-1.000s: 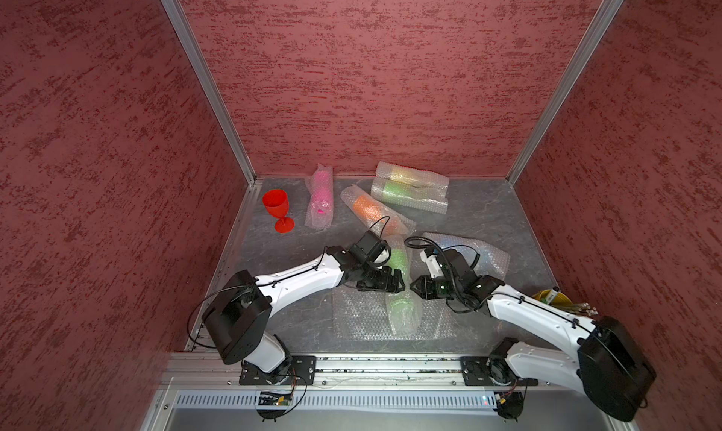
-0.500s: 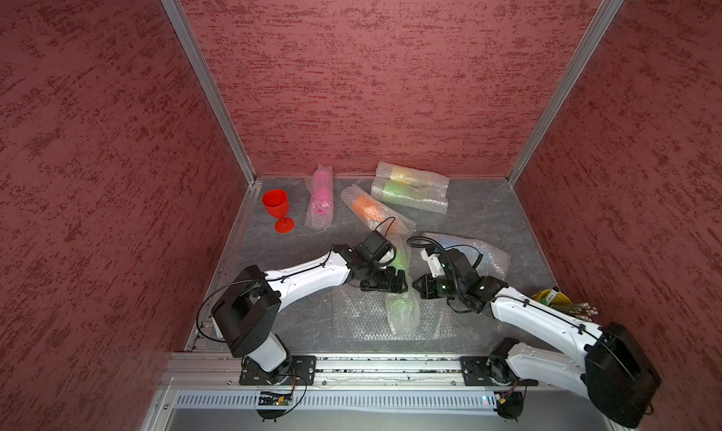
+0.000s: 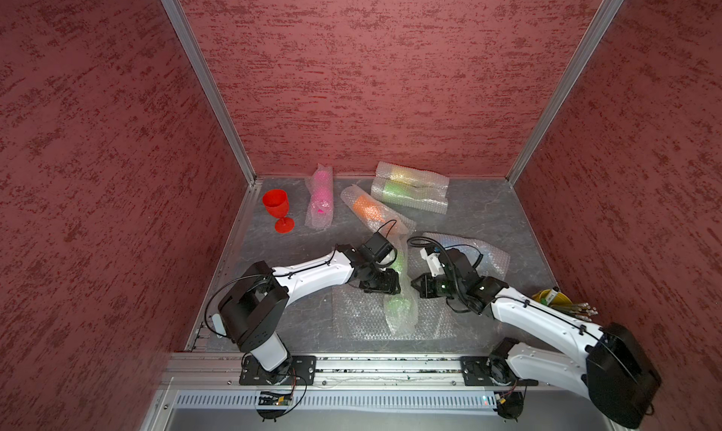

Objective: Unpack wine glasses from bubble wrap
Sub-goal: Unwrap the bubble wrap.

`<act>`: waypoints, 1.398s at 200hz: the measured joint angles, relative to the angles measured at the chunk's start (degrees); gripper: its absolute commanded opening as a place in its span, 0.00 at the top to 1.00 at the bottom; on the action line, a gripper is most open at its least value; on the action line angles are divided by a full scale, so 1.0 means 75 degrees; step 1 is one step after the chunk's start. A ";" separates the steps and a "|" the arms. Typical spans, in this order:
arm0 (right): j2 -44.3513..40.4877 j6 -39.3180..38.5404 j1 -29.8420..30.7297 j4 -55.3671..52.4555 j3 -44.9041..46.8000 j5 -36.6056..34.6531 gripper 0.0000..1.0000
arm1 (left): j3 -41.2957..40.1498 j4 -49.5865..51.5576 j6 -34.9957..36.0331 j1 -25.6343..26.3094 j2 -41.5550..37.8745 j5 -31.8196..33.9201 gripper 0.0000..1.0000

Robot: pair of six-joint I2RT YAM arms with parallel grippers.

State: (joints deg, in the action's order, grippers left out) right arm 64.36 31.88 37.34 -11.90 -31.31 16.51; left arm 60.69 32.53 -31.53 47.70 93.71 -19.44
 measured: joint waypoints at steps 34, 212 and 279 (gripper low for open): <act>-0.0032 -0.0050 0.0003 -0.0070 0.0064 -0.0294 0.86 | -0.0137 -0.0055 -0.0017 -0.0079 -0.0003 -0.0023 0.49; 0.0973 -0.0169 0.0627 0.0184 -0.0522 -0.1052 0.94 | -0.0338 -0.0425 -0.0213 -0.0111 -0.0003 -0.0289 0.69; 0.0947 -0.0210 0.0635 0.0172 -0.0481 -0.1801 1.00 | -0.0810 -0.0845 -0.0364 -0.0294 -0.0050 -0.0609 0.86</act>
State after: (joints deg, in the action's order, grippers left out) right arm 71.46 30.30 42.11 -10.61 -34.92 3.01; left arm 54.61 26.20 -34.26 45.50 93.34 -24.01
